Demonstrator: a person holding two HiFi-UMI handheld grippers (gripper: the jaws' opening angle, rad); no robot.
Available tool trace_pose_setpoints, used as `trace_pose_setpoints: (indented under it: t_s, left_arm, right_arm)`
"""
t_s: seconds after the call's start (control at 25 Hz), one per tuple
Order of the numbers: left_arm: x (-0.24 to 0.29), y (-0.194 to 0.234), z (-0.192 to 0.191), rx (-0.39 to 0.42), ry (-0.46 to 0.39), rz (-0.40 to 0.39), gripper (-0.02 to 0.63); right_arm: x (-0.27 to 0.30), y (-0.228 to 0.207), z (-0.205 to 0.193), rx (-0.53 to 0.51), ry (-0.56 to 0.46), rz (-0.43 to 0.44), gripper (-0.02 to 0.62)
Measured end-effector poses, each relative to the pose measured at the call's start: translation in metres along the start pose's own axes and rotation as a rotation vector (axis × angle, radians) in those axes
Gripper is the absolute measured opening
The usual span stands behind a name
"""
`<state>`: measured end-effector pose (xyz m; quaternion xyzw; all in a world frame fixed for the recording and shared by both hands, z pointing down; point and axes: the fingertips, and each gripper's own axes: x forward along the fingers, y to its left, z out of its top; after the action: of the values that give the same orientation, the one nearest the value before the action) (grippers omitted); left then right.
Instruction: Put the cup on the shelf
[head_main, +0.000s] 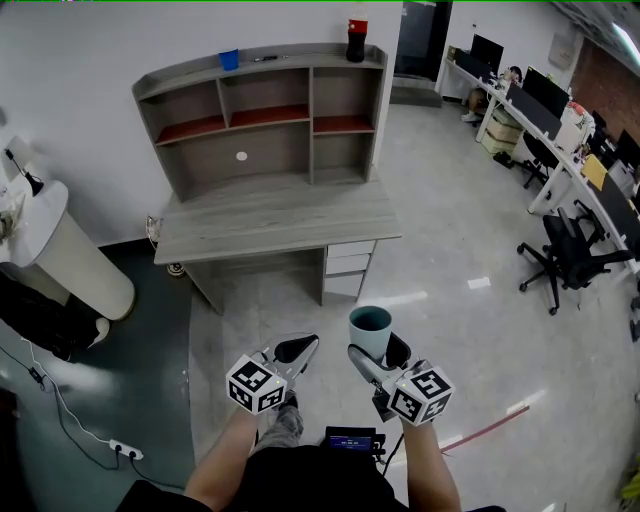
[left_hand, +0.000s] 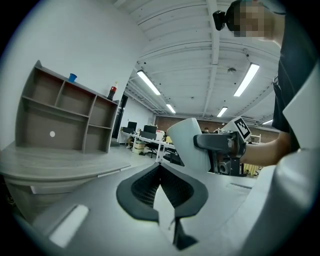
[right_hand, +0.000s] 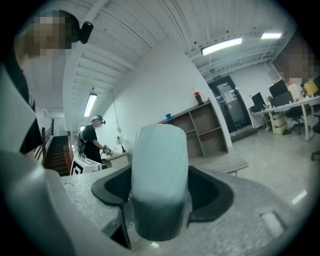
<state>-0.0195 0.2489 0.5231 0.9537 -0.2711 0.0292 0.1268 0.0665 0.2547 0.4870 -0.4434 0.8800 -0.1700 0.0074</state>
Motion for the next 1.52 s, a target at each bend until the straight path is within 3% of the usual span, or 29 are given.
trace_pose_setpoints:
  t_s: [0.76, 1.16, 1.52]
  left_arm:
    - [0.013, 0.151, 0.05, 0.017, -0.013, -0.106, 0.002]
    - [0.021, 0.173, 0.048, -0.004, -0.001, -0.138, 0.002]
    - [0.054, 0.19, 0.046, -0.018, 0.019, -0.121, 0.002]
  right_arm:
    - [0.147, -0.014, 0.033, 0.011, -0.03, -0.093, 0.342]
    - [0.162, -0.024, 0.033, 0.031, -0.028, -0.137, 0.342]
    - [0.179, -0.059, 0.039, 0.044, -0.029, -0.114, 0.342]
